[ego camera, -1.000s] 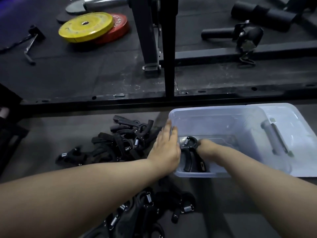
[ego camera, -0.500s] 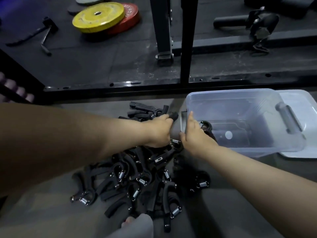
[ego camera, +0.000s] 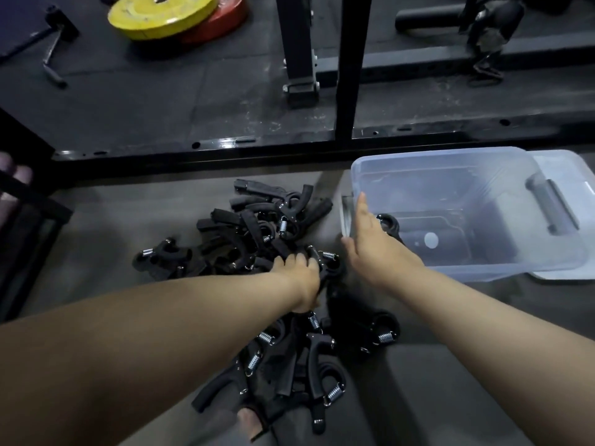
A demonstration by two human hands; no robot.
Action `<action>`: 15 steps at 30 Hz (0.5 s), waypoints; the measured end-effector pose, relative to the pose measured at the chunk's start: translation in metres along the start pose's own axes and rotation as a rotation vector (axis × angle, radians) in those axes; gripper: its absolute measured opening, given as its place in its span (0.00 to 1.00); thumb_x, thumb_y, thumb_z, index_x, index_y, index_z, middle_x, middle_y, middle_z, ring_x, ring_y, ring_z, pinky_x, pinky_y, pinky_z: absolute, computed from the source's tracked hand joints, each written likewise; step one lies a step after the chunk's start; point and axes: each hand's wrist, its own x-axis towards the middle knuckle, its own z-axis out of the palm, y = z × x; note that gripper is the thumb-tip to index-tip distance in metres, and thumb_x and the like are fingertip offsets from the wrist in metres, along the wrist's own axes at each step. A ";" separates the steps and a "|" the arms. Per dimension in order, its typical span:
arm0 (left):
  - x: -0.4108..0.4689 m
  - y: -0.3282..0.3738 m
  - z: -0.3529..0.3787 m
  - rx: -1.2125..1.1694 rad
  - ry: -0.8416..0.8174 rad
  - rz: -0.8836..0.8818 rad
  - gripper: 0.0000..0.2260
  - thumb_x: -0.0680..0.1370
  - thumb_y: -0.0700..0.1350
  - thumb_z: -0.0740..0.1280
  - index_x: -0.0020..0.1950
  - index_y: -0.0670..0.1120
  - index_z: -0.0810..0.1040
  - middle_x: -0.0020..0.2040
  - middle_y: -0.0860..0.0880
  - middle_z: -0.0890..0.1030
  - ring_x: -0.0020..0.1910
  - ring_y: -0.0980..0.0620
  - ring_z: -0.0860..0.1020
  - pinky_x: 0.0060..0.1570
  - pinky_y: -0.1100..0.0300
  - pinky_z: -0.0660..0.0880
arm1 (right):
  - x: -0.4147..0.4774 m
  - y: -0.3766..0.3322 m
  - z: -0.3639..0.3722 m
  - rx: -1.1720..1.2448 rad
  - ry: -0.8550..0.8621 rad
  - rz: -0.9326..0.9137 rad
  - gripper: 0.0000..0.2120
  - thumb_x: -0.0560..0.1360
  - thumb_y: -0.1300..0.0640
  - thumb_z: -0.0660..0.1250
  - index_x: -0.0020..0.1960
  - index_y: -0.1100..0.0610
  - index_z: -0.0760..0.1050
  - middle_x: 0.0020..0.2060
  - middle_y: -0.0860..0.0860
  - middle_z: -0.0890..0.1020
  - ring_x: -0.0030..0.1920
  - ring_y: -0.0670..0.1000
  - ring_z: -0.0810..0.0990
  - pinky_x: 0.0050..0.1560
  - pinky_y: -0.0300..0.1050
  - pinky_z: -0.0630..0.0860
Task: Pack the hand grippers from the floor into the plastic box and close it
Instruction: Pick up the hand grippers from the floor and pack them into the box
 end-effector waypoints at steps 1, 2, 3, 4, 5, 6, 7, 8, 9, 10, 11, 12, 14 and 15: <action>0.004 -0.001 0.003 0.010 -0.014 -0.022 0.40 0.74 0.59 0.69 0.77 0.41 0.55 0.72 0.41 0.64 0.72 0.39 0.63 0.70 0.41 0.60 | 0.000 0.000 0.000 -0.003 0.001 0.004 0.35 0.82 0.48 0.52 0.78 0.49 0.30 0.78 0.53 0.53 0.67 0.61 0.72 0.61 0.58 0.69; 0.008 -0.002 0.006 0.029 -0.004 -0.033 0.40 0.74 0.58 0.70 0.77 0.40 0.54 0.72 0.41 0.64 0.71 0.40 0.64 0.69 0.42 0.61 | 0.000 0.000 0.000 -0.006 0.003 0.007 0.35 0.82 0.48 0.52 0.77 0.49 0.30 0.78 0.53 0.53 0.65 0.61 0.74 0.59 0.58 0.70; 0.010 -0.004 0.007 0.065 0.025 -0.030 0.40 0.74 0.57 0.71 0.76 0.40 0.56 0.71 0.42 0.66 0.70 0.41 0.65 0.67 0.44 0.62 | 0.000 0.000 0.000 -0.007 0.007 0.006 0.35 0.82 0.48 0.52 0.77 0.49 0.30 0.78 0.52 0.54 0.63 0.61 0.75 0.56 0.57 0.71; 0.012 -0.006 0.006 0.109 0.062 -0.019 0.39 0.73 0.56 0.72 0.75 0.41 0.59 0.69 0.43 0.68 0.68 0.42 0.67 0.66 0.46 0.63 | 0.000 0.000 0.000 -0.010 0.012 0.004 0.35 0.82 0.48 0.52 0.77 0.48 0.30 0.78 0.52 0.54 0.61 0.60 0.76 0.54 0.57 0.72; 0.012 -0.006 0.004 0.142 0.083 -0.011 0.37 0.71 0.58 0.72 0.73 0.41 0.63 0.67 0.43 0.69 0.66 0.42 0.69 0.64 0.47 0.63 | -0.001 -0.001 0.000 -0.016 0.018 0.003 0.35 0.82 0.48 0.52 0.77 0.48 0.30 0.78 0.51 0.54 0.60 0.60 0.77 0.53 0.57 0.73; 0.011 -0.006 0.003 0.159 0.090 -0.011 0.37 0.70 0.61 0.72 0.71 0.41 0.66 0.65 0.43 0.70 0.64 0.42 0.70 0.64 0.47 0.64 | -0.001 -0.001 0.000 -0.021 0.022 0.007 0.35 0.82 0.47 0.52 0.77 0.48 0.30 0.78 0.50 0.54 0.59 0.60 0.77 0.52 0.57 0.74; 0.009 -0.004 0.001 0.152 0.074 -0.025 0.38 0.67 0.63 0.73 0.68 0.42 0.68 0.63 0.42 0.70 0.63 0.42 0.70 0.64 0.48 0.65 | -0.001 -0.001 0.000 -0.024 0.027 0.012 0.35 0.82 0.47 0.51 0.77 0.47 0.30 0.78 0.49 0.53 0.58 0.59 0.78 0.51 0.57 0.74; 0.006 -0.003 -0.003 0.132 0.061 -0.056 0.39 0.65 0.64 0.74 0.67 0.42 0.68 0.63 0.42 0.70 0.62 0.42 0.70 0.64 0.48 0.65 | -0.001 -0.001 0.000 -0.028 0.030 0.020 0.35 0.82 0.47 0.51 0.77 0.47 0.30 0.78 0.49 0.53 0.58 0.59 0.78 0.49 0.56 0.73; 0.004 -0.003 -0.005 0.085 0.044 -0.101 0.41 0.63 0.64 0.76 0.67 0.43 0.68 0.63 0.42 0.69 0.62 0.42 0.71 0.64 0.49 0.66 | -0.001 -0.001 0.000 -0.031 0.031 0.026 0.34 0.82 0.46 0.51 0.77 0.47 0.30 0.78 0.49 0.53 0.58 0.59 0.77 0.48 0.54 0.72; 0.001 -0.004 -0.009 0.011 0.023 -0.150 0.41 0.61 0.63 0.78 0.66 0.44 0.68 0.63 0.43 0.68 0.62 0.42 0.71 0.64 0.49 0.68 | -0.002 -0.001 0.000 -0.032 0.033 0.024 0.34 0.82 0.46 0.51 0.77 0.47 0.30 0.78 0.49 0.53 0.58 0.59 0.77 0.47 0.54 0.71; 0.000 -0.006 -0.012 -0.106 -0.012 -0.206 0.41 0.60 0.62 0.79 0.66 0.45 0.68 0.62 0.45 0.68 0.61 0.42 0.73 0.62 0.50 0.70 | -0.002 -0.001 0.000 -0.027 0.036 0.016 0.35 0.82 0.46 0.51 0.77 0.47 0.30 0.78 0.49 0.53 0.59 0.59 0.77 0.48 0.54 0.71; -0.001 -0.008 -0.016 -0.253 -0.031 -0.255 0.41 0.59 0.61 0.79 0.65 0.46 0.68 0.62 0.46 0.68 0.60 0.42 0.74 0.60 0.50 0.72 | -0.001 -0.001 -0.001 -0.015 0.035 0.007 0.35 0.82 0.46 0.51 0.77 0.47 0.30 0.78 0.49 0.53 0.60 0.59 0.77 0.49 0.55 0.72; 0.002 -0.010 -0.020 -0.617 0.003 -0.334 0.40 0.56 0.63 0.76 0.63 0.47 0.70 0.59 0.49 0.72 0.56 0.44 0.78 0.57 0.53 0.76 | -0.001 0.000 -0.004 0.002 0.028 -0.002 0.35 0.82 0.46 0.52 0.77 0.48 0.29 0.79 0.50 0.52 0.62 0.59 0.76 0.52 0.55 0.73; 0.004 -0.009 -0.020 -0.817 0.059 -0.363 0.38 0.55 0.64 0.75 0.59 0.46 0.73 0.56 0.49 0.76 0.52 0.48 0.79 0.54 0.56 0.78 | -0.002 0.000 -0.005 0.003 0.015 -0.004 0.36 0.82 0.46 0.52 0.77 0.47 0.29 0.79 0.50 0.52 0.63 0.59 0.75 0.53 0.55 0.73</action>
